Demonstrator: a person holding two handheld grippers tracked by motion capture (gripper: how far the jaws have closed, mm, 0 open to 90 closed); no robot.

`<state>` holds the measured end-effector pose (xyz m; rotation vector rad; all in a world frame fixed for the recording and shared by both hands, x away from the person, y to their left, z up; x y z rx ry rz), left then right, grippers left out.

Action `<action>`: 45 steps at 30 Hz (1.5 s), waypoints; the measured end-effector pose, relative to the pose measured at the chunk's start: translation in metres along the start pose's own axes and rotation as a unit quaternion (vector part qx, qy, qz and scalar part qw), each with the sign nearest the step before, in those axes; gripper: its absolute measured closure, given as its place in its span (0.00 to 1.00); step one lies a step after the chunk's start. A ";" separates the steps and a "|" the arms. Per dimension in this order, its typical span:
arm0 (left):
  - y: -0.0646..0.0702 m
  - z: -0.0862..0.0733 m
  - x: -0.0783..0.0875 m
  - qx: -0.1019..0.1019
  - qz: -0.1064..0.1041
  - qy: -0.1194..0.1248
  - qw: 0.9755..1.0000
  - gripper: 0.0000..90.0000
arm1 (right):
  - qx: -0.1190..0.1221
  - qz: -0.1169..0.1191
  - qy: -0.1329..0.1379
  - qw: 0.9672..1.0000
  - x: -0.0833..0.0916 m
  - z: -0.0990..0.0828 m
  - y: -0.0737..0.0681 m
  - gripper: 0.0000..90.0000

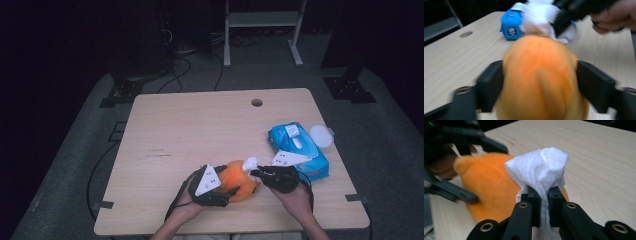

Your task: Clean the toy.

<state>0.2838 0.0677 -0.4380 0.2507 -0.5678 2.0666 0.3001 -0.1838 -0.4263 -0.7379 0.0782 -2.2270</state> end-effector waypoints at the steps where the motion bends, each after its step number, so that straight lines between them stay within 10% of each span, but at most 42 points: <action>1: -0.002 -0.001 0.000 0.015 0.006 -0.002 1.000 0.12 | -0.002 -0.006 0.000 1.000 0.002 0.000 0.002 0.92; 3: -0.009 -0.006 -0.002 0.063 -0.008 -0.012 0.998 0.12 | 0.000 -0.011 0.000 1.000 0.004 0.001 0.001 0.92; 5: -0.010 -0.010 -0.003 0.060 -0.028 0.002 0.998 0.29 | 0.006 -0.012 -0.001 1.000 0.003 0.003 -0.002 0.92; 10: -0.002 -0.001 -0.003 -0.023 -0.015 0.006 1.000 0.45 | 0.026 0.012 0.020 0.999 0.004 0.013 -0.024 0.92; 16: 0.016 0.008 -0.003 -0.102 -0.011 -0.005 0.995 0.46 | 0.082 0.031 0.021 0.996 0.002 0.023 -0.058 0.92; 22: 0.008 -0.001 0.000 -0.065 -0.027 0.001 0.997 0.44 | 0.017 -0.022 0.002 1.000 0.009 0.009 -0.009 0.92; 27: 0.002 0.007 0.000 -0.007 -0.035 0.018 0.999 0.20 | 0.032 -0.008 0.007 0.999 0.002 0.008 -0.020 0.92; 34: 0.000 -0.001 0.004 -0.028 -0.018 -0.004 0.999 0.46 | 0.018 -0.008 0.005 1.000 0.000 0.005 -0.016 0.92; 38: -0.008 -0.004 -0.001 -0.011 -0.013 0.011 1.000 0.49 | -0.039 -0.003 -0.004 0.999 0.000 -0.001 0.004 0.92; 45: -0.010 0.003 -0.012 -0.053 0.030 0.029 0.998 0.46 | -0.032 0.001 0.019 0.999 -0.003 0.007 0.000 0.92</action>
Point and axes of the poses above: each handheld gripper's, and its own axes: x roughly backward along the jaws, z roughly out of its top, y roughly to its right, the point moved 1 cm from there along -x, roughly forward along the jaws, and after that the axes turned 12 degrees about -x, right-handed, at the moved point
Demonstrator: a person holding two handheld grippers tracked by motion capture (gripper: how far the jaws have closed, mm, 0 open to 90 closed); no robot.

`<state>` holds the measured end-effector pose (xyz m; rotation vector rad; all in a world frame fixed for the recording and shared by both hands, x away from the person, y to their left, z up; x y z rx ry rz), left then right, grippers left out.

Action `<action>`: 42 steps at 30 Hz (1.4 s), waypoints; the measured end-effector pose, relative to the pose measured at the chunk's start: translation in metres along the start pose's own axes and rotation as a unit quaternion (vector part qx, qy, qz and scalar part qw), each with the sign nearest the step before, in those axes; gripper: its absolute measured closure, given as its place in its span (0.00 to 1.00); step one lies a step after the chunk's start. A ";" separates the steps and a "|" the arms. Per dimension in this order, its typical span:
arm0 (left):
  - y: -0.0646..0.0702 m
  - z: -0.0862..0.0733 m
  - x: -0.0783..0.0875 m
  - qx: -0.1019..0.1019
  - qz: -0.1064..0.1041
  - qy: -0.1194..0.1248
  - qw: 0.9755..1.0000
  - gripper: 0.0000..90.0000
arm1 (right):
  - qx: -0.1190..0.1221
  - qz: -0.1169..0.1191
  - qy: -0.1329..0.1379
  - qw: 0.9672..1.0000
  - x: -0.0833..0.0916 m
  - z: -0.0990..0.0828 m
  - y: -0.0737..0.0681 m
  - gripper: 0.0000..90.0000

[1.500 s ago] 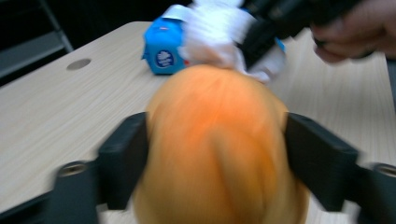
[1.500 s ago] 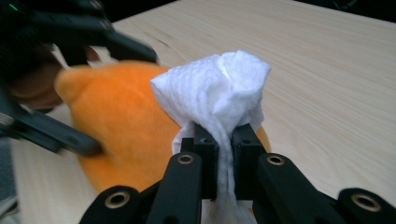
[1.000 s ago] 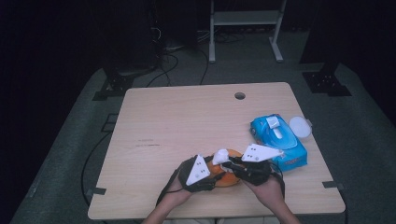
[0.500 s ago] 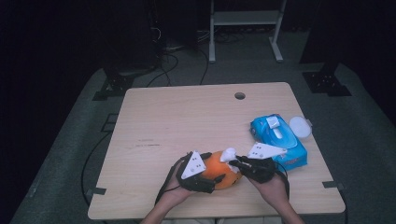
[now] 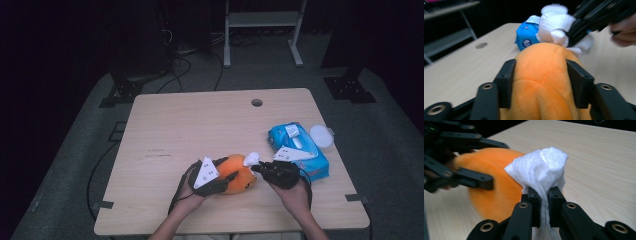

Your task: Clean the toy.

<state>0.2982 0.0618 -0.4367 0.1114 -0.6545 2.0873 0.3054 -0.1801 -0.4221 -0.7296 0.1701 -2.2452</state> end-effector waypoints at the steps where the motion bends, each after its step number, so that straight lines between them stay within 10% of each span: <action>1: 0.000 -0.001 0.000 0.012 -0.007 0.002 1.000 0.40 | 0.007 -0.005 -0.005 1.000 -0.002 -0.002 -0.002 0.92; 5: -0.008 0.003 0.012 0.073 -0.050 0.009 0.996 0.23 | 0.007 0.010 -0.021 1.000 -0.004 -0.012 -0.005 0.92; 9: -0.010 -0.010 0.016 0.108 -0.064 -0.019 0.992 0.35 | 0.039 0.005 -0.036 0.999 0.000 -0.013 -0.014 0.92; 14: -0.003 -0.007 0.016 0.100 -0.090 -0.022 0.991 0.39 | 0.005 -0.007 -0.030 1.000 0.000 -0.010 0.002 0.92; 17: -0.010 -0.004 0.015 0.105 -0.092 -0.021 0.990 0.24 | 0.014 -0.008 -0.032 0.999 -0.003 -0.013 -0.001 0.92; 21: -0.020 -0.017 0.011 0.172 -0.097 -0.043 0.979 0.13 | 0.040 0.024 -0.018 0.999 0.000 -0.008 -0.019 0.92; 27: -0.008 -0.018 0.012 0.125 -0.065 -0.066 0.988 0.43 | 0.020 0.015 -0.027 0.999 -0.005 -0.013 -0.009 0.92; 32: -0.009 -0.016 0.010 0.144 -0.033 -0.015 0.989 0.49 | -0.012 -0.013 -0.031 0.999 -0.005 -0.017 0.010 0.92; 36: -0.005 -0.010 -0.001 0.119 0.032 0.016 0.992 0.51 | -0.008 -0.005 0.010 1.000 0.006 0.000 0.006 0.92; 42: 0.006 -0.006 0.002 0.114 -0.040 0.000 0.993 0.27 | -0.013 -0.015 -0.010 1.000 -0.003 -0.011 0.012 0.92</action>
Point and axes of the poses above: each handheld gripper's, and its own axes: x roughly backward along the jaws, z roughly out of its top, y roughly to its right, the point moved 1 cm from there along -x, roughly forward along the jaws, and after that the axes turned 12 degrees about -x, right-handed, at the moved point
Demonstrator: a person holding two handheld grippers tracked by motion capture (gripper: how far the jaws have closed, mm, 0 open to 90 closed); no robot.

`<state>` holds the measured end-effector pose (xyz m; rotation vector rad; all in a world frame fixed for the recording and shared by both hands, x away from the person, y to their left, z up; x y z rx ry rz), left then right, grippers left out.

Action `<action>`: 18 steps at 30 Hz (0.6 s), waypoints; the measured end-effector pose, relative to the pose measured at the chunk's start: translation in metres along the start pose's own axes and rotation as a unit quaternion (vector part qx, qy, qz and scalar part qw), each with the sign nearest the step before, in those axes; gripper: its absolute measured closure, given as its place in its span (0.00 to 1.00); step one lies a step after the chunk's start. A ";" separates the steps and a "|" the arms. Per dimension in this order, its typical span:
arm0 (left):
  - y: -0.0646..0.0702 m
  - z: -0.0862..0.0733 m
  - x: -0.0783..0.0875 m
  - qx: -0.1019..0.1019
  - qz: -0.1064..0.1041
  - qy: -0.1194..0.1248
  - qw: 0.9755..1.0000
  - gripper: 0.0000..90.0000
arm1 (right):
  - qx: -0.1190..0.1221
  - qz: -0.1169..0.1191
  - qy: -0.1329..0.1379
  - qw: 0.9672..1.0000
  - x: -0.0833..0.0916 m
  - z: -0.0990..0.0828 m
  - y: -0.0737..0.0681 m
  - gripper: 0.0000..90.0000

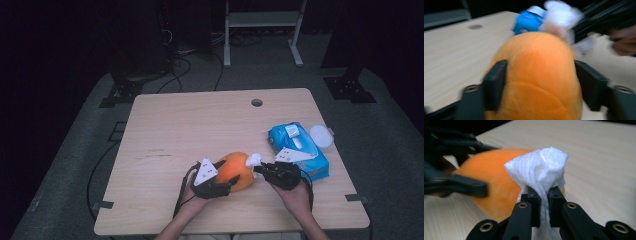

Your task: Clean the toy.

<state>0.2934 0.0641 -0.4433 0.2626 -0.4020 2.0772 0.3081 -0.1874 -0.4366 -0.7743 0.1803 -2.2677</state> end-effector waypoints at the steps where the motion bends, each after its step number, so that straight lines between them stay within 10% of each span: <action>1: -0.001 0.002 0.004 0.001 0.003 0.005 1.000 0.24 | 0.002 -0.002 -0.004 1.000 -0.001 -0.003 0.000 0.92; 7: -0.013 -0.011 0.009 0.010 0.004 -0.016 1.000 0.33 | 0.058 0.010 -0.017 0.998 0.000 -0.003 -0.024 0.92; 12: -0.007 -0.011 0.003 -0.034 -0.004 -0.018 0.999 0.34 | -0.005 -0.024 -0.026 0.999 -0.005 -0.006 0.007 0.92; 18: -0.006 -0.011 -0.005 -0.048 -0.003 -0.005 0.999 0.34 | 0.056 0.023 0.003 0.998 0.005 0.007 -0.029 0.92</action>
Point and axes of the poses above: each handheld gripper's, and its own axes: x roughly backward along the jaws, z roughly out of its top, y roughly to its right, the point moved 1 cm from there along -x, roughly forward along the jaws, and after that the axes turned 12 degrees about -x, right-handed, at the moved point
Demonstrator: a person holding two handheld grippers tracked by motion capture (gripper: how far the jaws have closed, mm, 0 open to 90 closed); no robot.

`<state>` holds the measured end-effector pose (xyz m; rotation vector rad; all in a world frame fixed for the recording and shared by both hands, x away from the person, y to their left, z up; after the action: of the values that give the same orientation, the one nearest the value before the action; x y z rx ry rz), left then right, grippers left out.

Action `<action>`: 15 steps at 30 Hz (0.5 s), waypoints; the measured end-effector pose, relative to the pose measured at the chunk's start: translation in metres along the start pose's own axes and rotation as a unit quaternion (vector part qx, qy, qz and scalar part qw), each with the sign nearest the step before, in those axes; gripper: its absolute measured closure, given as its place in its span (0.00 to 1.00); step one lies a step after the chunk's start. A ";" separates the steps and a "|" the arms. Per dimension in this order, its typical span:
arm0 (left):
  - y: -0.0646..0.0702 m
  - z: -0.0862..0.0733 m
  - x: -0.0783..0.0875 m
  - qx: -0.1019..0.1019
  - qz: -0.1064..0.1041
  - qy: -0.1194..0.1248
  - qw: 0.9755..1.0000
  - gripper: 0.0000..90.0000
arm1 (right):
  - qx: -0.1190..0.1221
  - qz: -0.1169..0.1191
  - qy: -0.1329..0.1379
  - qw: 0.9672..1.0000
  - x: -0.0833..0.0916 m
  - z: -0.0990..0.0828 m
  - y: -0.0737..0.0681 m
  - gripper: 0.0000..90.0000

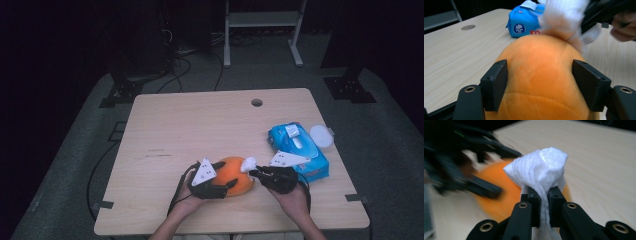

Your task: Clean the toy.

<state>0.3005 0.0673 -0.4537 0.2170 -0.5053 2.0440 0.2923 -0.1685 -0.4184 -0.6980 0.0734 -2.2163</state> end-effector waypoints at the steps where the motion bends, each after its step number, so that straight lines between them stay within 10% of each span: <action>1: 0.001 0.002 0.001 0.001 -0.001 0.001 1.000 0.32 | 0.011 -0.007 -0.007 1.000 -0.002 0.001 -0.004 0.92; 8: 0.000 -0.003 0.018 0.037 0.000 -0.037 0.999 0.18 | -0.035 -0.024 -0.011 0.999 -0.006 -0.008 0.013 0.92; 15: -0.002 -0.003 0.014 0.009 -0.004 -0.043 0.999 0.33 | 0.035 -0.017 -0.008 0.999 -0.010 0.002 -0.018 0.92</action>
<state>0.2956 0.0802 -0.4510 0.3182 -0.5372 2.0383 0.2866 -0.1489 -0.4163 -0.6840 -0.0233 -2.2334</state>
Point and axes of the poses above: each handheld gripper's, and its own axes: x roughly backward along the jaws, z roughly out of its top, y roughly to its right, the point moved 1 cm from there along -x, roughly forward along the jaws, and after that the axes turned 12 degrees about -x, right-handed, at the moved point
